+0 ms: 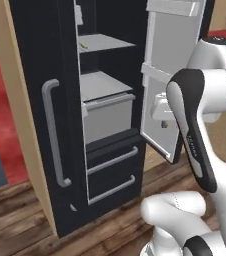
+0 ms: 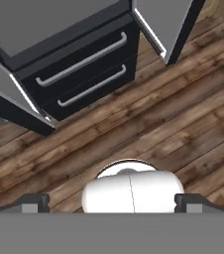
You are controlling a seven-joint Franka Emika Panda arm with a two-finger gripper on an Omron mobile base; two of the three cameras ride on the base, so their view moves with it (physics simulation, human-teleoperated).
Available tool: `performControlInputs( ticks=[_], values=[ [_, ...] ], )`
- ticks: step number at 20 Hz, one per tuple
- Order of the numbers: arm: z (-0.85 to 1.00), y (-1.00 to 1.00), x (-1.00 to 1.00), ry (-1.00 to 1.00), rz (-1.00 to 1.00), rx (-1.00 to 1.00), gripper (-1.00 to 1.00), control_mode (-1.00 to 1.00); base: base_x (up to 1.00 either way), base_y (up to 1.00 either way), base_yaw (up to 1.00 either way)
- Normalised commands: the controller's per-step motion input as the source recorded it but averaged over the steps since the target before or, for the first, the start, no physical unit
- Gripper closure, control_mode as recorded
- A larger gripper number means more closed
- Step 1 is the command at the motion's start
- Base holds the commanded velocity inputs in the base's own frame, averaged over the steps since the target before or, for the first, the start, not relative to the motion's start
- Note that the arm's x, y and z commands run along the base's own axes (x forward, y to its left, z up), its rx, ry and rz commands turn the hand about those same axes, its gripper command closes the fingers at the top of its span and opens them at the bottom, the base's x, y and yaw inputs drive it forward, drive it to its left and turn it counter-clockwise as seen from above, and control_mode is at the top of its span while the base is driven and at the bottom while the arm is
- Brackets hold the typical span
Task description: Pick the egg and butter from the fridge and place them by the bowl for mixing.
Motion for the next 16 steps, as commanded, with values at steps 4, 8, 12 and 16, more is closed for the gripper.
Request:
performControlInputs(
  ticks=[4,8,12,16],
  values=[
    [0.00,0.00,0.00,0.00,0.00,0.00,-1.00,1.00,0.37,-0.38,0.39],
    [0.00,0.00,0.00,0.00,0.00,0.00,-1.00,1.00,0.34,-0.32,0.32],
    [0.00,0.00,0.00,0.00,0.00,0.00,-1.00,1.00,0.48,-0.44,0.30],
    [0.00,0.00,0.00,0.00,0.00,0.00,-1.00,1.00,0.55,-0.30,0.26]
  ],
)
